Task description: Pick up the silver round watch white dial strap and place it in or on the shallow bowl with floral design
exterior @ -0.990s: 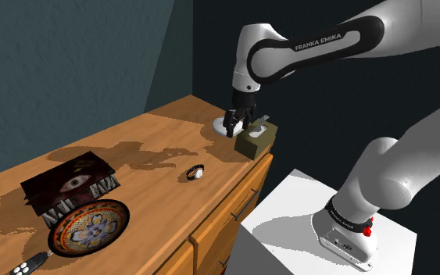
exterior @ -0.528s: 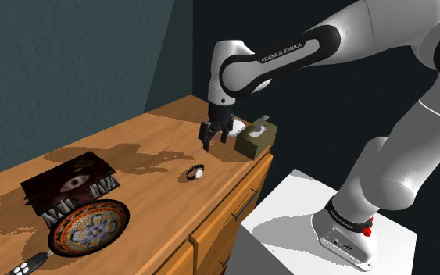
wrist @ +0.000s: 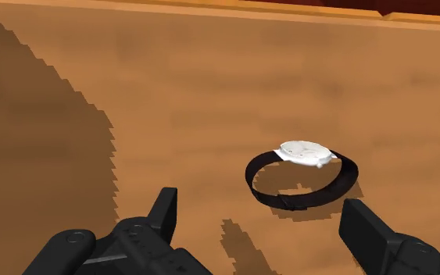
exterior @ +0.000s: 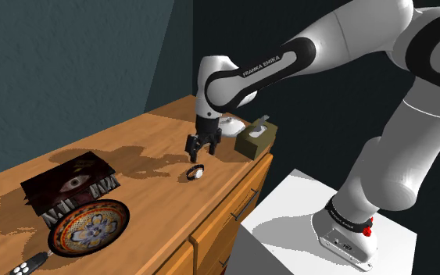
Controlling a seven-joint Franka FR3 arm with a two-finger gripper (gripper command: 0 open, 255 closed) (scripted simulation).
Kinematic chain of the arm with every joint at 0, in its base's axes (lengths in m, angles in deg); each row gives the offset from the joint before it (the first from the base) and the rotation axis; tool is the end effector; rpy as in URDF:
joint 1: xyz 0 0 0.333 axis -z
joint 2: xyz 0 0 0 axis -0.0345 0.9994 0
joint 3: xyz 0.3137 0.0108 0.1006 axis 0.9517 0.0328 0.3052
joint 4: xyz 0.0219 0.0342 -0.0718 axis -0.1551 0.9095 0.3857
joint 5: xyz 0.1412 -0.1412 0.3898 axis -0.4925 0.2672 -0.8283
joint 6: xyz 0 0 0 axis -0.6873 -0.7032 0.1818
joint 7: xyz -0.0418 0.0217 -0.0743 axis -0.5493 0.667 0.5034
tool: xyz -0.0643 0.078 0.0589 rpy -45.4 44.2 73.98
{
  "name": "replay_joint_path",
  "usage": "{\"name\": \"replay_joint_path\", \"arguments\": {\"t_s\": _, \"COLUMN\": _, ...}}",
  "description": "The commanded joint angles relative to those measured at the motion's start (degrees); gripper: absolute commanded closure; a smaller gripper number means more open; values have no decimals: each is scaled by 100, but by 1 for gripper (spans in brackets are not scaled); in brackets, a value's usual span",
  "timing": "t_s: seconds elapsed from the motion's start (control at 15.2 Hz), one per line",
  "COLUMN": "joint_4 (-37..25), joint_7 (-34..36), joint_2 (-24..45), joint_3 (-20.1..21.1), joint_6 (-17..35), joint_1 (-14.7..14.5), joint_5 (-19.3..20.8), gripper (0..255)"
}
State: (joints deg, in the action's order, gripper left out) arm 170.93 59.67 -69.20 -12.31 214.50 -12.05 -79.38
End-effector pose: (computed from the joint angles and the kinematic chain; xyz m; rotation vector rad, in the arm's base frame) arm 0.5061 0.2561 0.3290 -2.9196 -0.0980 0.1878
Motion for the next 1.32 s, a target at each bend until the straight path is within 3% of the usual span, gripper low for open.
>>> {"name": "replay_joint_path", "arguments": {"t_s": 0.0, "joint_4": 60, "joint_7": 0, "joint_2": 100, "joint_3": 22, "joint_6": 168, "joint_1": -25, "joint_5": -15, "gripper": 0}}
{"name": "replay_joint_path", "arguments": {"t_s": 0.59, "joint_4": 107, "joint_7": -4, "joint_2": 168, "joint_3": 36, "joint_6": 285, "joint_1": -41, "joint_5": -26, "gripper": 0}}
{"name": "replay_joint_path", "arguments": {"t_s": 0.66, "joint_4": 107, "joint_7": -4, "joint_2": 168, "joint_3": 36, "joint_6": 285, "joint_1": -41, "joint_5": -26, "gripper": 255}}
{"name": "replay_joint_path", "arguments": {"t_s": 1.25, "joint_4": 107, "joint_7": -5, "joint_2": 169, "joint_3": 36, "joint_6": 287, "joint_1": -41, "joint_5": -26, "gripper": 255}}
